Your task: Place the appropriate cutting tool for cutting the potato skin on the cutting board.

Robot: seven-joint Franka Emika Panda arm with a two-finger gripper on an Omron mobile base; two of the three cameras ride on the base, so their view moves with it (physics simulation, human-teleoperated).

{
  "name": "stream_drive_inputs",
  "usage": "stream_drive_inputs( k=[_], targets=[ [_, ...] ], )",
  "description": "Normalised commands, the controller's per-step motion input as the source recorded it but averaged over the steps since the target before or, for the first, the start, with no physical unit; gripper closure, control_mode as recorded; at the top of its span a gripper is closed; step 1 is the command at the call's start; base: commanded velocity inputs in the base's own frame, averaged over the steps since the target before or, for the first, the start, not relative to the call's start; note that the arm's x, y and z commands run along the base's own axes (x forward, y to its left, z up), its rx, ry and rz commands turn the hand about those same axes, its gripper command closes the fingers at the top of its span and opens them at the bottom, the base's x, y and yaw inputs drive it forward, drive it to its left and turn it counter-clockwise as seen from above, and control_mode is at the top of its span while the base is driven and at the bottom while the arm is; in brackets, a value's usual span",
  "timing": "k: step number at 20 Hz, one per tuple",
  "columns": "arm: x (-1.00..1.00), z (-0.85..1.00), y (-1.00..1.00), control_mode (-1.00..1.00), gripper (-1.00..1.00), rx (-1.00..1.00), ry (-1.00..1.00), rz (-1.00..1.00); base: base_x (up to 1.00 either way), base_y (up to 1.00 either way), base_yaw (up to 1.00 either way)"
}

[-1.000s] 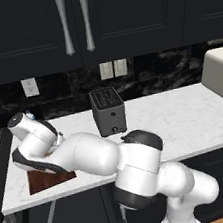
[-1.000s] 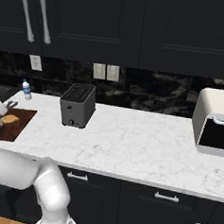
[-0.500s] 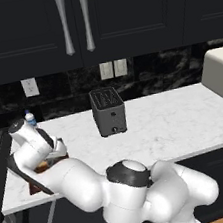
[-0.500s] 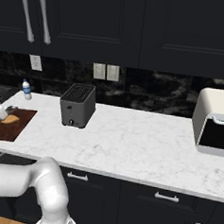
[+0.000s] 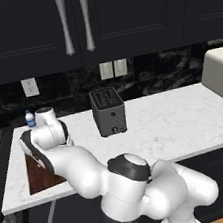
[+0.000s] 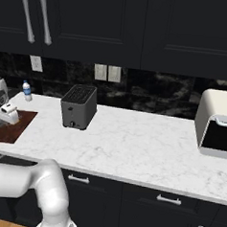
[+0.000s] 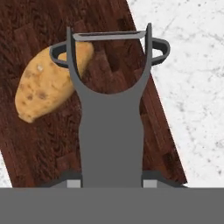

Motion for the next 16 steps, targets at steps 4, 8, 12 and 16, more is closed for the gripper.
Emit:
stream_drive_inputs(
  k=[4,8,12,16],
  targets=[
    [-0.1,-0.29,0.25,-1.0,1.0,0.0,0.0,0.0,0.0,0.0,0.0],
    [-0.05,-0.45,0.35,-1.0,1.0,0.0,0.01,0.0,0.0,0.0,0.0],
    [0.03,-0.51,0.2,-1.0,1.0,0.0,0.0,0.0,0.0,0.0,0.0],
    [0.0,-0.04,0.01,-1.0,-1.0,0.0,0.0,0.0,0.0,0.0,0.0]
  ],
)
